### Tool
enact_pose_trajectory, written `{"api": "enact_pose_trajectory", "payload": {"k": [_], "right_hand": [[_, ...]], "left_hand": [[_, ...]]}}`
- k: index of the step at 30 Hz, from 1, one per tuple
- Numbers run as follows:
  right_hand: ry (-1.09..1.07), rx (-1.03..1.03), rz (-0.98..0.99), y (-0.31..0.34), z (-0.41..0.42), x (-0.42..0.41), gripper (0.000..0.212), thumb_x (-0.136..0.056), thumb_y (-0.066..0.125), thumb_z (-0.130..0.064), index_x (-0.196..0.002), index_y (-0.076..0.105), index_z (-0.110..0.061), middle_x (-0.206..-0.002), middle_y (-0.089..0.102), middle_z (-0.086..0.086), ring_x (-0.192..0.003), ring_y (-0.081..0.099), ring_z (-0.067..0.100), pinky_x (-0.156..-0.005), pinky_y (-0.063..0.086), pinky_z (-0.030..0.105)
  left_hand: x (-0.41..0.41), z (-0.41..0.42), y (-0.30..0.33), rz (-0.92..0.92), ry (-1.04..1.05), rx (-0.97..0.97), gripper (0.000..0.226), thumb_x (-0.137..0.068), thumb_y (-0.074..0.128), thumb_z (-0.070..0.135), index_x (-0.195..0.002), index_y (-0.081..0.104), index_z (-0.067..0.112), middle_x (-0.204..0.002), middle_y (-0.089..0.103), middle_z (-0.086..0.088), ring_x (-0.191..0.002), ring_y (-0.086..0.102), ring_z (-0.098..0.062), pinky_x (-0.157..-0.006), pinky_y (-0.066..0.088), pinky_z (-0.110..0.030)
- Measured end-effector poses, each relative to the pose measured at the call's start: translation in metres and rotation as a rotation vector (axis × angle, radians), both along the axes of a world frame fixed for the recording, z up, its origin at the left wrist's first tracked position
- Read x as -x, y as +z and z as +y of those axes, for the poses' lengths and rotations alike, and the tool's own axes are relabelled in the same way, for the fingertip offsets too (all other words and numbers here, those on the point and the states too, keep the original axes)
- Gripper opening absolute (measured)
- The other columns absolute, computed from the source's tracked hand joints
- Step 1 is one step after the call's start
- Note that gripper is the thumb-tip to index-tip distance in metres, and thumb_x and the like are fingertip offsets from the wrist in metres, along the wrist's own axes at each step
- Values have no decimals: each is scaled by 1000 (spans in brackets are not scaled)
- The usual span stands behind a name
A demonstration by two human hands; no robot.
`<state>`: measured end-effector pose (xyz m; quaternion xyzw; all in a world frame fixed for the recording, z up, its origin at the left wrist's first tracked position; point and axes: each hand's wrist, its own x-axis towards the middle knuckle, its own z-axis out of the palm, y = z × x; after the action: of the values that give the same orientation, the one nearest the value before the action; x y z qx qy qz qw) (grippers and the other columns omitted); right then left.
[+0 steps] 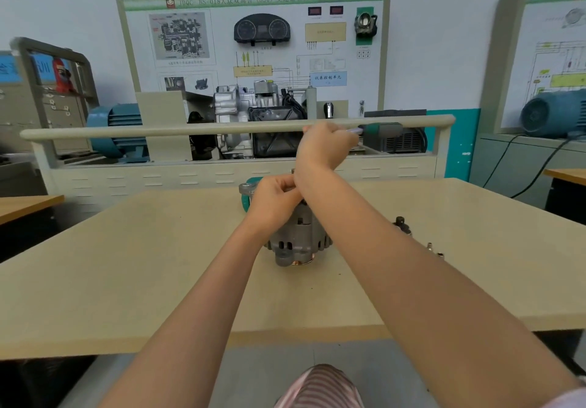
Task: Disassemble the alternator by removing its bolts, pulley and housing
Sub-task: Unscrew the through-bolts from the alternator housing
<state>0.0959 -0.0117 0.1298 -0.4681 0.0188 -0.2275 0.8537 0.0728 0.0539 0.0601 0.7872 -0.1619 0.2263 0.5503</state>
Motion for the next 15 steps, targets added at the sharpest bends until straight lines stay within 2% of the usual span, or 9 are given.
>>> {"api": "enact_pose_trajectory", "payload": {"k": [2,3,5,6,8,10,12,13,15], "right_hand": [[-15,55,21,3,5,0,14,-99,31,-10,-111,36,-6,-91,63,15,-50,47,10,-33,34,14],[39,103,56,6,4,0,10,-98,32,-9,-108,35,-10,-85,63,13,-47,43,10,-33,32,17],[264,188,138,13,-2,-4,6,-97,33,-12,-99,39,-13,-63,54,4,-35,31,7,-29,22,18],[418,210,180,15,-7,-6,12,-97,32,-15,-93,44,-12,-54,49,-1,-29,24,6,-28,17,17],[698,210,206,17,-20,-9,27,-98,30,-18,-78,47,-12,-46,44,-6,-25,18,5,-28,12,15],[841,187,188,17,-29,-13,29,-97,30,-14,-72,45,-12,-43,45,-7,-25,18,5,-29,12,15],[838,165,189,17,-29,-10,24,-96,30,-12,-78,47,-11,-44,46,-7,-25,19,4,-28,13,15],[749,145,188,16,-26,-9,20,-95,31,-11,-86,49,-11,-47,47,-7,-25,20,5,-28,14,15],[410,76,145,12,-13,-4,22,-95,32,-9,-110,47,-13,-57,49,-3,-31,29,5,-29,20,18]], "left_hand": [[0,0,-1,5,-6,15,56,-89,54,0,-42,63,29,-44,59,16,-43,53,6,-43,38,-9],[0,0,0,5,-19,29,52,-89,56,3,-45,66,30,-48,62,15,-47,57,5,-45,41,-9],[0,0,2,12,-55,55,35,-90,61,13,-60,70,29,-60,69,13,-59,64,3,-51,45,-11],[0,0,2,18,-75,59,26,-90,62,18,-68,71,28,-65,71,13,-63,65,3,-53,45,-10],[-2,1,2,38,-108,49,16,-90,62,23,-77,72,25,-74,73,13,-71,66,4,-58,45,-8],[-3,2,2,50,-117,31,14,-89,63,25,-80,73,26,-82,75,10,-79,68,0,-66,47,-12],[-3,3,1,42,-105,31,14,-89,63,25,-79,74,26,-84,75,8,-82,68,-3,-71,49,-16],[-3,2,1,37,-100,35,15,-89,64,24,-78,74,27,-82,75,9,-80,68,-3,-70,49,-15],[-3,2,1,25,-85,44,22,-89,63,19,-73,72,31,-73,73,14,-73,67,1,-65,49,-13]]}}
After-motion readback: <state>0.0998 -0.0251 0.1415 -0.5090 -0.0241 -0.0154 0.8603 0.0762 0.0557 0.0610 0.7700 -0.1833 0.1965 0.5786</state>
